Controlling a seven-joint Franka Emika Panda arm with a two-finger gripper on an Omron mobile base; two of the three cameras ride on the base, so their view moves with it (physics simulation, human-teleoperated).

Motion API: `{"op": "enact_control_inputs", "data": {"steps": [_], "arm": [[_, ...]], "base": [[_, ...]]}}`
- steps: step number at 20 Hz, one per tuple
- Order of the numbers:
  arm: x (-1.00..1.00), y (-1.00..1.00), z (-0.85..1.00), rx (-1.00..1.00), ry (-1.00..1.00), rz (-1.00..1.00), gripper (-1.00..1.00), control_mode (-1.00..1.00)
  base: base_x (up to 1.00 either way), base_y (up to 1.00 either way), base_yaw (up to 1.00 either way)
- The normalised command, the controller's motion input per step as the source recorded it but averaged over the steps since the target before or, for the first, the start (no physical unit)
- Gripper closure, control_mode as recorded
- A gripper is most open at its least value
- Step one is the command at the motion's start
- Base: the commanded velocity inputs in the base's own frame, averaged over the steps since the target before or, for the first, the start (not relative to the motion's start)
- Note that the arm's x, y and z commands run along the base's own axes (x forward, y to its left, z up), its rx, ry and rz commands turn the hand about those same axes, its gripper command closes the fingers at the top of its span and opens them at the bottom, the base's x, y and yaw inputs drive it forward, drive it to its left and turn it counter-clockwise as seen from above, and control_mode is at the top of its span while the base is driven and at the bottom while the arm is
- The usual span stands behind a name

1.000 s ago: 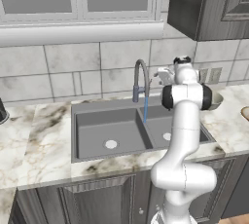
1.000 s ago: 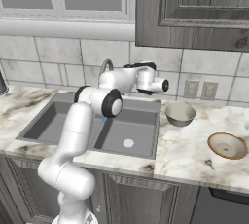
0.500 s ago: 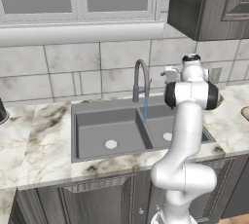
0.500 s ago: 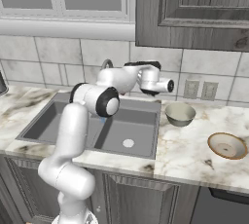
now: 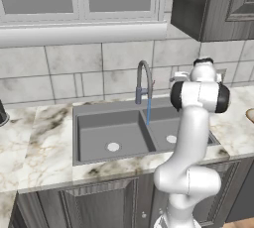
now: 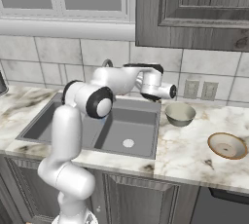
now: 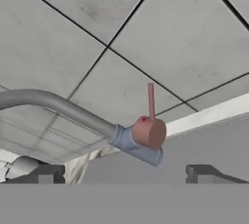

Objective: Rinse each bowl for a few seconds and place them down in the sink or on the counter.

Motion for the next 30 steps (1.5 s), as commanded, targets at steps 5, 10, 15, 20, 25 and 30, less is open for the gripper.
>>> {"op": "enact_control_inputs", "data": {"steps": [5, 10, 15, 20, 25, 30], "arm": [[-0.30, 0.00, 0.44, -0.17, 0.00, 0.00, -1.00, -1.00], [-0.42, -0.03, 0.42, -0.15, -0.01, 0.00, -1.00, -1.00], [-0.61, -0.10, 0.27, -0.14, -0.03, 0.00, -1.00, -1.00], [-0.60, -0.17, 0.28, -0.12, -0.06, 0.00, -1.00, -1.00], [-0.53, -0.19, 0.38, -0.14, -0.06, 0.00, -1.00, -1.00], [-0.60, -0.17, 0.28, -0.14, -0.03, 0.00, -1.00, -1.00]], "base": [[0.00, 0.00, 0.00], [0.00, 0.00, 0.00], [0.00, 0.00, 0.00], [0.00, 0.00, 0.00], [0.00, 0.00, 0.00], [0.00, 0.00, 0.00]]}}
